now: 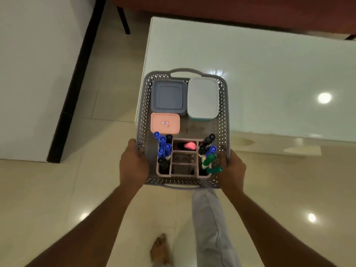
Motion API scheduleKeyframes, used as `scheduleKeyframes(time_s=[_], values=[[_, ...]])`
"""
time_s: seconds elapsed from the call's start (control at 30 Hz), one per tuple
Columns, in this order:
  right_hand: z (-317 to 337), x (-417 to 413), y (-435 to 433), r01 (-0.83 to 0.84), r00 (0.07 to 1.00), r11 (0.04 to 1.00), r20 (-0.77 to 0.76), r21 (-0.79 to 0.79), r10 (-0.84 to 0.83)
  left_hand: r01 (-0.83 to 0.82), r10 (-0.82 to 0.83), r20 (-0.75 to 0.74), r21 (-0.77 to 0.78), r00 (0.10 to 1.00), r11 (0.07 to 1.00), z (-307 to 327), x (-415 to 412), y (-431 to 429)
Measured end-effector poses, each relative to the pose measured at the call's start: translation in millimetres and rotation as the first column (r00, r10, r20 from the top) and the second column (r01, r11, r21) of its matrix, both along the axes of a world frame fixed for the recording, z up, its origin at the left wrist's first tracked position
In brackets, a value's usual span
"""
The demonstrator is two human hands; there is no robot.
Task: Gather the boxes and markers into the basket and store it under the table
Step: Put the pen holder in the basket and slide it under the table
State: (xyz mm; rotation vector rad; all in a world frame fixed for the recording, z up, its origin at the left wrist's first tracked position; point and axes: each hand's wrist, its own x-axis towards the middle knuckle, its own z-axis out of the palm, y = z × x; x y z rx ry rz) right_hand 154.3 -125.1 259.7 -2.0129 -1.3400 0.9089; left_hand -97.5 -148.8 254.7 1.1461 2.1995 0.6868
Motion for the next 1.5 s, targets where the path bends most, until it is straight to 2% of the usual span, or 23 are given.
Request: scheduleKeyframes(time_s=[0.17, 0.3, 0.5, 0.6, 0.97, 1.1, 1.27, 1.33, 1.5], values=[[7, 2, -128, -0.014, 1.000, 0.997, 0.020, -0.075, 0.016, 0.047, -0.040, 0.083, -0.079, 0.996, 0.996, 17, 2, -125], [-17, 13, -200, 0.019, 0.998, 0.987, 0.059, -0.159, -0.010, 0.023, -0.004, 0.153, -0.121, 0.988, 0.992, 3, 16, -194], [-70, 40, -254, 0.037, 0.999, 0.969, 0.041, -0.246, -0.028, 0.004, 0.023, 0.099, -0.266, 0.995, 0.964, -50, 43, -244], [-91, 56, -258, 0.021, 0.999, 0.969, 0.045, -0.247, -0.010, -0.004, 0.028, 0.089, -0.263, 0.996, 0.965, -68, 63, -253], [-182, 108, -220, -0.071, 0.993, 0.977, 0.074, -0.200, 0.087, 0.009, 0.003, 0.082, -0.149, 0.997, 0.989, -151, 112, -223], [-234, 112, -188, -0.073, 0.995, 0.983, 0.054, -0.169, 0.084, 0.051, -0.044, 0.070, -0.093, 0.997, 0.994, -214, 112, -191], [-296, 108, -123, -0.073, 0.994, 0.993, 0.075, -0.092, 0.080, 0.095, -0.096, -0.025, -0.034, 0.995, 0.995, -297, 97, -128], [-311, 102, -88, -0.071, 0.995, 0.996, 0.060, -0.057, 0.074, 0.103, -0.101, -0.056, 0.019, 0.993, 0.995, -316, 91, -92], [-339, 91, 11, -0.058, 0.986, 0.998, 0.161, 0.025, 0.053, 0.092, -0.081, -0.115, 0.092, 0.990, 0.991, -346, 78, 6]])
